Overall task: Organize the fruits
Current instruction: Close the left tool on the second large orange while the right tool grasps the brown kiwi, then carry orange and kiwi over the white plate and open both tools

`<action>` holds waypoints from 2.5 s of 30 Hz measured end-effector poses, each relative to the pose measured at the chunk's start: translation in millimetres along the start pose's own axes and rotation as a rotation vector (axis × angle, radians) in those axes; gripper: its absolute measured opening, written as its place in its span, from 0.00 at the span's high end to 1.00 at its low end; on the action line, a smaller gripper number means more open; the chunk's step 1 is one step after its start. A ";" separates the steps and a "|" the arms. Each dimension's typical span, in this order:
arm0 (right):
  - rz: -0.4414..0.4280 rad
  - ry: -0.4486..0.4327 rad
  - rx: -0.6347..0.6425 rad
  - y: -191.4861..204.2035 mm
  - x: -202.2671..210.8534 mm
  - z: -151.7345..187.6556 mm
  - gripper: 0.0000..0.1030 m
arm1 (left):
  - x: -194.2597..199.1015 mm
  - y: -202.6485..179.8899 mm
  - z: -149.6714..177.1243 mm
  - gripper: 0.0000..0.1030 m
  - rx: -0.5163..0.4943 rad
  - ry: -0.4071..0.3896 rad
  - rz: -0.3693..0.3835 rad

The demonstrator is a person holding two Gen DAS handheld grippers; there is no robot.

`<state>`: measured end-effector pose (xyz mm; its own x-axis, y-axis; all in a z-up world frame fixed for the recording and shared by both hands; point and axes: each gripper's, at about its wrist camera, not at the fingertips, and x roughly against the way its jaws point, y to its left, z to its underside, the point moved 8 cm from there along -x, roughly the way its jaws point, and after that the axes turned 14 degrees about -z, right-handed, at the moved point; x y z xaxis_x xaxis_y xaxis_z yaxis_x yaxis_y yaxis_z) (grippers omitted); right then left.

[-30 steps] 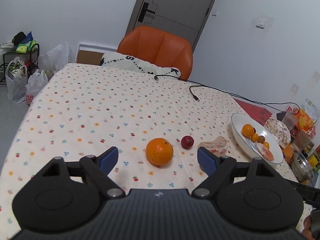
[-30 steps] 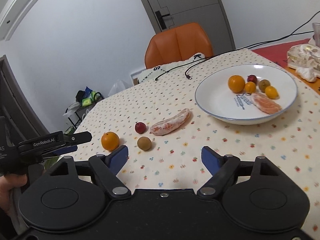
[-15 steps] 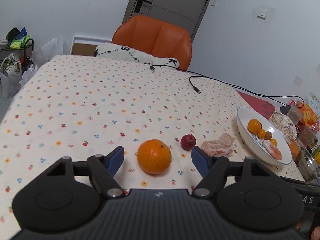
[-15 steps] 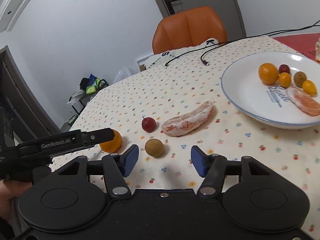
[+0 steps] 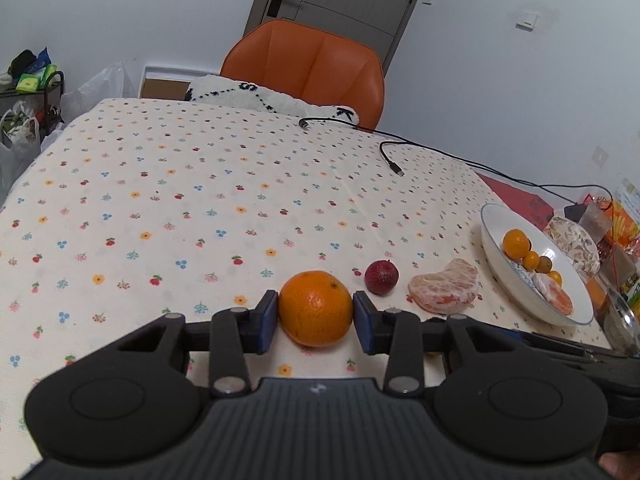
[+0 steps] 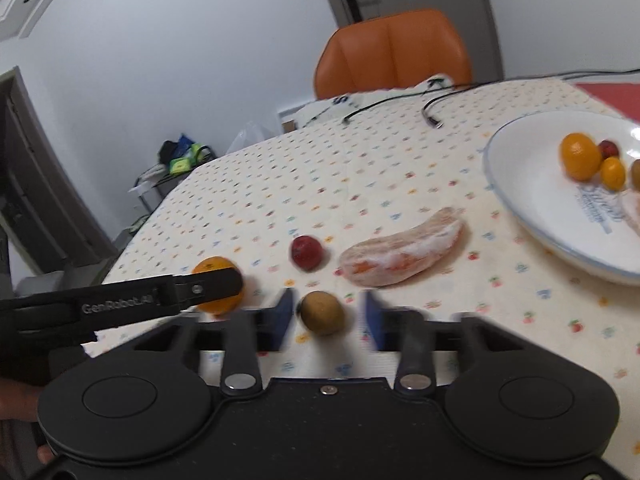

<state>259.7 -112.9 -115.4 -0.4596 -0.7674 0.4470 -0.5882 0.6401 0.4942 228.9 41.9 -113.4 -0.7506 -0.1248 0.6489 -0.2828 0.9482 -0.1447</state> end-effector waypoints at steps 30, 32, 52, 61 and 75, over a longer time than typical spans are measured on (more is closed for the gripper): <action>0.070 -0.246 -0.046 -37.0 130.0 -14.6 0.77 | 44.6 -95.3 -7.1 0.63 -0.098 -0.072 0.116; 0.083 -0.260 -0.048 -42.0 137.3 -14.6 0.77 | 48.0 -102.8 -8.8 0.63 -0.103 -0.083 0.125; 0.151 -0.318 -0.097 -87.0 162.0 -24.0 0.77 | 41.6 -167.6 -20.0 0.63 -0.155 -0.094 0.206; 0.151 -0.313 -0.120 -106.6 157.1 -32.0 0.77 | 16.8 -187.8 -22.1 0.63 -0.169 -0.057 0.201; 0.142 -0.311 -0.152 -123.2 153.3 -33.1 0.77 | -3.2 -220.7 -20.0 0.63 -0.208 -0.035 0.206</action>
<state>283.7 -308.3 -83.1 -0.7232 -0.6299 0.2831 -0.4091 0.7210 0.5592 305.7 -161.1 -68.6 -0.8006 0.0697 0.5951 0.0033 0.9937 -0.1119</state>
